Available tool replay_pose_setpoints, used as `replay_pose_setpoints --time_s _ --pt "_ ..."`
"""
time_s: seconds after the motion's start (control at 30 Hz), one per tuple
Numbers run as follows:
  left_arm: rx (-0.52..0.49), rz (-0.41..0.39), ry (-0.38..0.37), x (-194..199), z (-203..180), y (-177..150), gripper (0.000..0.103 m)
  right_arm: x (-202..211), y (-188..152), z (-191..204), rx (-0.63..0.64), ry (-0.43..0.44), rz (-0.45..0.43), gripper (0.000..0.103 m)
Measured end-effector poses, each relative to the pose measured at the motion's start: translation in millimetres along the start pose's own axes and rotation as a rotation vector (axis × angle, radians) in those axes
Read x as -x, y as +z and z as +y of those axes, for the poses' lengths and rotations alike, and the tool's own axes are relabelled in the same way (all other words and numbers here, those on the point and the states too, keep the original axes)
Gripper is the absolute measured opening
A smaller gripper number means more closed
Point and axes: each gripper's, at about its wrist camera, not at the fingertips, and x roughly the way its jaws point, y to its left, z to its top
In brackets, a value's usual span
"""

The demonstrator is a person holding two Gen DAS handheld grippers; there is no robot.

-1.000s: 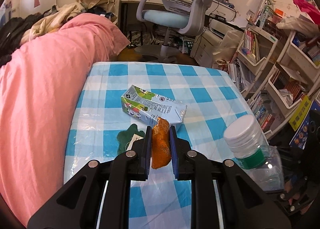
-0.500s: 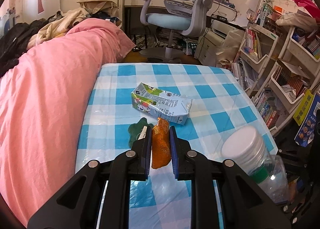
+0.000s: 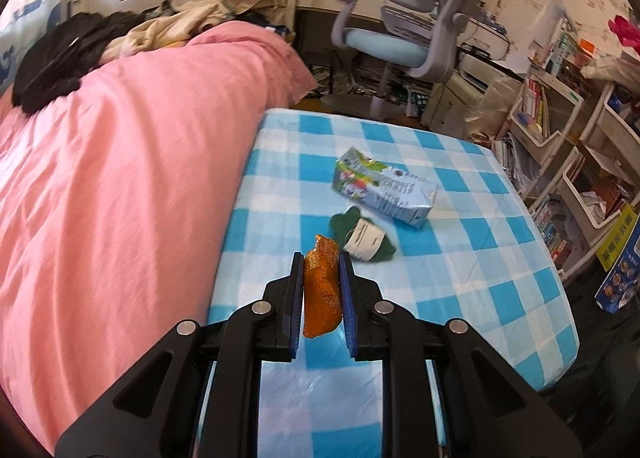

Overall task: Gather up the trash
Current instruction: 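Carry the carrot toy and bottle down to the yellow bin and open both grippers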

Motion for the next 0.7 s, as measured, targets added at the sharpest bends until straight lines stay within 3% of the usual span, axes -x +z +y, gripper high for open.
replay_pose_setpoints --time_s 0.07,0.17,0.4,0.5,0.57,0.63,0.7 --pt "0.017 0.005 0.001 5.2 3.8 -7.7 0.016 -19.2 -5.7 10.6 0.038 0.016 0.082 0.056" --pt "0.021 0.021 0.006 14.4 2.1 -25.7 0.016 -26.1 -10.4 15.0 0.071 -0.016 0.117 0.057" --pt "-0.006 0.112 0.014 30.5 -19.0 -83.1 0.016 36.2 -7.8 -10.7 0.009 -0.131 -0.072 0.061" --pt "-0.021 0.194 -0.014 30.6 -35.8 -115.9 0.016 57.8 -7.2 -28.7 -0.024 -0.245 -0.141 0.066" --pt "-0.057 0.286 -0.055 26.7 -51.8 -140.5 0.017 62.6 -5.3 -42.5 -0.034 -0.319 -0.142 0.067" --pt "-0.123 0.381 -0.092 21.3 -67.6 -159.1 0.022 59.7 -0.9 -55.2 -0.033 -0.395 -0.120 0.068" --pt "-0.200 0.373 -0.052 24.6 -80.0 -165.6 0.040 54.2 6.2 -65.9 -0.034 -0.437 -0.097 0.069"
